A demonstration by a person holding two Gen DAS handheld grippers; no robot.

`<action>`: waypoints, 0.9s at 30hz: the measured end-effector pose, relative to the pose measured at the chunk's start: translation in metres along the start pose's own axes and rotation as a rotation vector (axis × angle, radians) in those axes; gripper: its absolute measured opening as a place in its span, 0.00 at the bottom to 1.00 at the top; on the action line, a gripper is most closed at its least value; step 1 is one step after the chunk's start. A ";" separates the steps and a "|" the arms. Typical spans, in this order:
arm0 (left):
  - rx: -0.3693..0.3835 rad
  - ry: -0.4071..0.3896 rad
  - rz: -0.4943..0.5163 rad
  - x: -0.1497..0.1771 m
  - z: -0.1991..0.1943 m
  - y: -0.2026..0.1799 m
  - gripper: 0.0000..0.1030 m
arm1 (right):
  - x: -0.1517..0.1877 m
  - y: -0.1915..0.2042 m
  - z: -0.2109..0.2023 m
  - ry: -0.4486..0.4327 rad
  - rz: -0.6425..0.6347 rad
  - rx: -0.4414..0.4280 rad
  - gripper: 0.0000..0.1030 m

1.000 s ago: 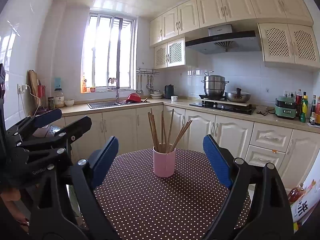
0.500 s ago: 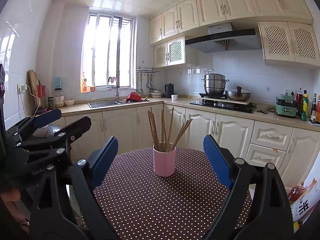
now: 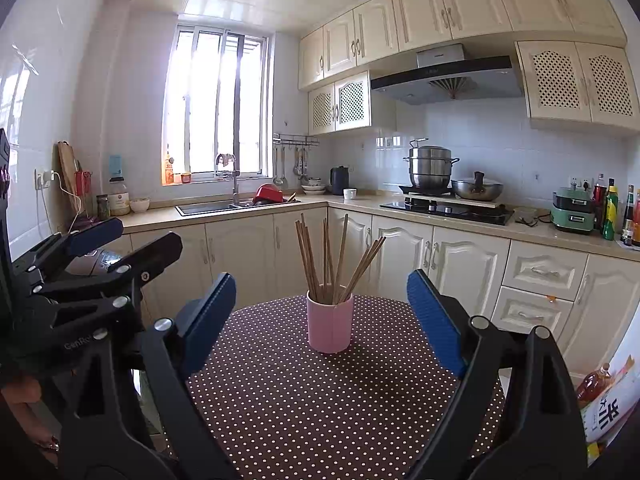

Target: Organize utensils

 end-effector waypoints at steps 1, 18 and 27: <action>0.001 0.001 -0.001 0.000 0.000 0.000 0.83 | 0.000 0.000 0.000 0.000 0.000 0.000 0.84; -0.001 0.022 -0.008 0.004 0.009 0.002 0.83 | 0.005 0.002 0.011 0.018 0.009 -0.002 0.84; -0.006 0.033 -0.005 0.007 0.019 0.003 0.83 | 0.009 0.001 0.018 0.032 0.017 -0.002 0.84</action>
Point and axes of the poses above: each gripper's, at about its wrist camera, not at the fingertips, and z roughly the way its jaws point, y to its left, x to its underside, the point moved 2 cm from there along z, roughly the way its jaws point, and after that the axes turned 2 degrees about x, right-handed, at the moved point
